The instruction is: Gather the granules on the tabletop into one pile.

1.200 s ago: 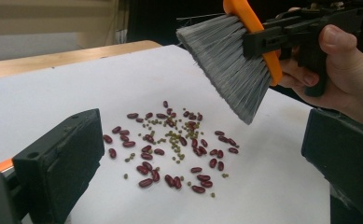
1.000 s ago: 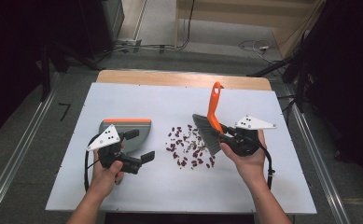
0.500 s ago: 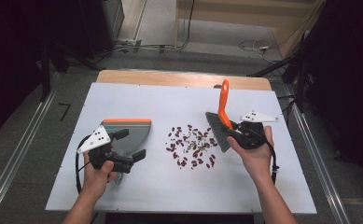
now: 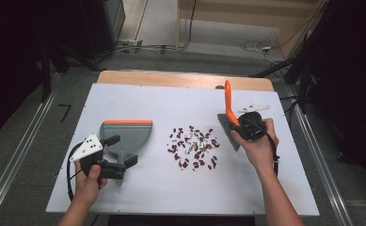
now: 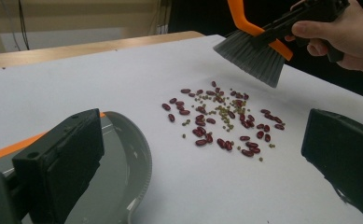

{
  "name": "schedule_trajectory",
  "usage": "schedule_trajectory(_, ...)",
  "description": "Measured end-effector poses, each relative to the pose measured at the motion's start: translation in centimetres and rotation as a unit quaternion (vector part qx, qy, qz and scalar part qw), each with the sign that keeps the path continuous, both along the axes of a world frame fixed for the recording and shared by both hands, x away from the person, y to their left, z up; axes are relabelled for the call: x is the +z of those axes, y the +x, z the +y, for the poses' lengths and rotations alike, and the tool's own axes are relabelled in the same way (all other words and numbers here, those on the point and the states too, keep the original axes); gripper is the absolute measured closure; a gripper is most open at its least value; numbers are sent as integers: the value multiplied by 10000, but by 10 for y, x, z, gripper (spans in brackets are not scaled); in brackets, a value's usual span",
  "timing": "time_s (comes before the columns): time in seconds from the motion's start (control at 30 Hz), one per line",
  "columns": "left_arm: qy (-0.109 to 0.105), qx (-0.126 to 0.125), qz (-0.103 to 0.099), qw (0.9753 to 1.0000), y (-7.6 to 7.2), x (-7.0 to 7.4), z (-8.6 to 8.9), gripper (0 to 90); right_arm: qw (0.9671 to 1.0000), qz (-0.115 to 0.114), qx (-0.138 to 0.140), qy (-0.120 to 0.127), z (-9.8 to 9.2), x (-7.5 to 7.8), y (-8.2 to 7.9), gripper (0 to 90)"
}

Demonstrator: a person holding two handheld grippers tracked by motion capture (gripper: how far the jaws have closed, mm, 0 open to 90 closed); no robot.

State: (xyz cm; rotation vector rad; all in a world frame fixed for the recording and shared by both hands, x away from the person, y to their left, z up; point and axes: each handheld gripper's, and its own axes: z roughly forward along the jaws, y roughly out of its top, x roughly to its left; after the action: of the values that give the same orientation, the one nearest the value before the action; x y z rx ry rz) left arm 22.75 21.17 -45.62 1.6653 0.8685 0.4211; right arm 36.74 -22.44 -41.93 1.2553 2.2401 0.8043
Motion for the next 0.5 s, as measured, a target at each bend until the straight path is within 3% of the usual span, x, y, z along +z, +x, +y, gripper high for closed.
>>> schedule_trajectory(0.1, 38, 14, 5, 10000, 0, -2, 0, 0, 9993, 24, -8, -364, 10, -5, 6, 681)
schedule_trajectory(0.17, 80, 37, -1, 10000, -1, -3, 1, 0, 9969, 7, -79, -788, 20, -11, 11, 681)
schedule_trajectory(0.23, 95, 45, -20, 9999, -2, -3, 2, 0, 9946, 57, -77, -1030, 29, -18, 16, 681)
schedule_trajectory(0.3, 92, 53, -21, 9999, -3, -4, 4, 0, 9932, 94, 45, -1157, 37, -23, 19, 682)
schedule_trajectory(0.5, 37, 85, -10, 10000, -5, -6, 9, 0, 9913, 301, 389, -1224, 55, -25, 15, 690)
